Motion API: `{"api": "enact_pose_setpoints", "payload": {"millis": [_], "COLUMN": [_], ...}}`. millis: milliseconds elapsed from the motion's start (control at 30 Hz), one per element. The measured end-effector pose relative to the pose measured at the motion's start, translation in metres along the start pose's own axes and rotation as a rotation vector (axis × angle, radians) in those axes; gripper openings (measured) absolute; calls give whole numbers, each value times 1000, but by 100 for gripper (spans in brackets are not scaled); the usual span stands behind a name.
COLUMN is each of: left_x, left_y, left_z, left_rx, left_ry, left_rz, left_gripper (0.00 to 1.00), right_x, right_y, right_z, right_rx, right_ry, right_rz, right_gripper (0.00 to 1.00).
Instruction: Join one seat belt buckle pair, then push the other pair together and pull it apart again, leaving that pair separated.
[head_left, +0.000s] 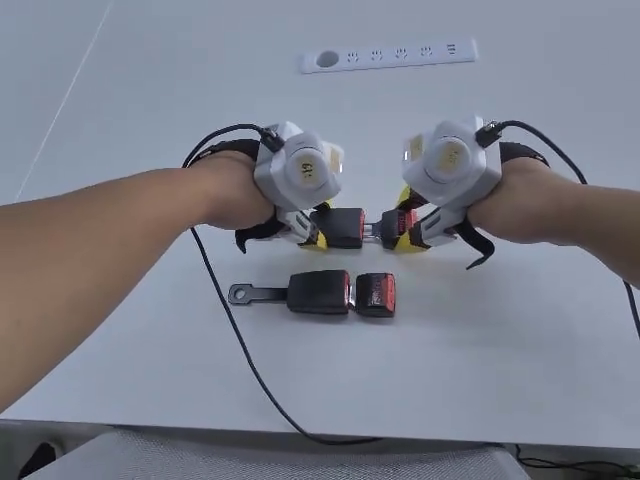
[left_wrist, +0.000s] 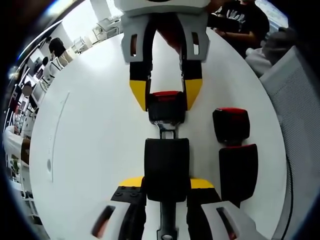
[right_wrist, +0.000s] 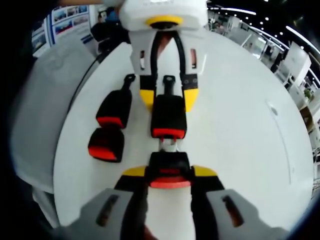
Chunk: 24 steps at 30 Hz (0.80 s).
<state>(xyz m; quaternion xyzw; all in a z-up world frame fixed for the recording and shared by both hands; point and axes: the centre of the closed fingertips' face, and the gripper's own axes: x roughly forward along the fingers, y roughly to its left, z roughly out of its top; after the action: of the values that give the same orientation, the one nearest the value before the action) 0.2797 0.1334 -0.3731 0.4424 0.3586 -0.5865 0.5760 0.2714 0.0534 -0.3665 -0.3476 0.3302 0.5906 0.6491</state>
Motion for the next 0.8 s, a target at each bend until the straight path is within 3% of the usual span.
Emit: {"api": "enact_pose_setpoints", "payload": {"millis": [167,200,333,533,800], "left_x": [1,1,-1,-1,0], "left_y": [1,1,0,1,2], "left_z": [-1,-1,0,0,-1], "left_rx": [-9,-17,-1,3,-5], "left_ry": [-7,-8,-6,-3,7], "left_rz": [-1,-1,-1,-1,-6], "left_gripper": [31,31,31,31,31], "right_x": [-7,-9,-20,-38,-70], "right_y": [3,4,5,9,8], "right_z": [-10,-18,-27,-54,-104], "right_rx": [-3,-2,7,10,26], "right_ry": [6,43,32,66,120], "right_rz": [5,5,-2,-7,-27], "right_gripper": [32,32,32,33,33]}}
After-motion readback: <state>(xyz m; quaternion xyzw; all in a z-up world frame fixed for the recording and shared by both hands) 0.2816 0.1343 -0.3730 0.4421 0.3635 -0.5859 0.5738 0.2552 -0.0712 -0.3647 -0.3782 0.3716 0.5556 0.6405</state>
